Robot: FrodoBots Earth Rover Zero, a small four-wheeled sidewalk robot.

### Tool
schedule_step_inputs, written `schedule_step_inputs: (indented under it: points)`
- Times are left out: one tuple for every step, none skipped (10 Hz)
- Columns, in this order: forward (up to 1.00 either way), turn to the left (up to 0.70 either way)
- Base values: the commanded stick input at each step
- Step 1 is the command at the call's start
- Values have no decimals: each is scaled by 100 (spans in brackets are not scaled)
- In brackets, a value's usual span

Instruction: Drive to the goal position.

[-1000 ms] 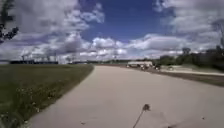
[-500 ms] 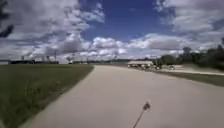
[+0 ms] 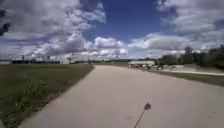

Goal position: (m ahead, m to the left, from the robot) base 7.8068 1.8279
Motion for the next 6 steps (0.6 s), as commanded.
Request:
schedule_step_inputs:
  points:
    - [100, 0]
    - [100, 0]
    - [100, 0]
    - [100, 0]
    - [100, 0]
    - [100, 0]
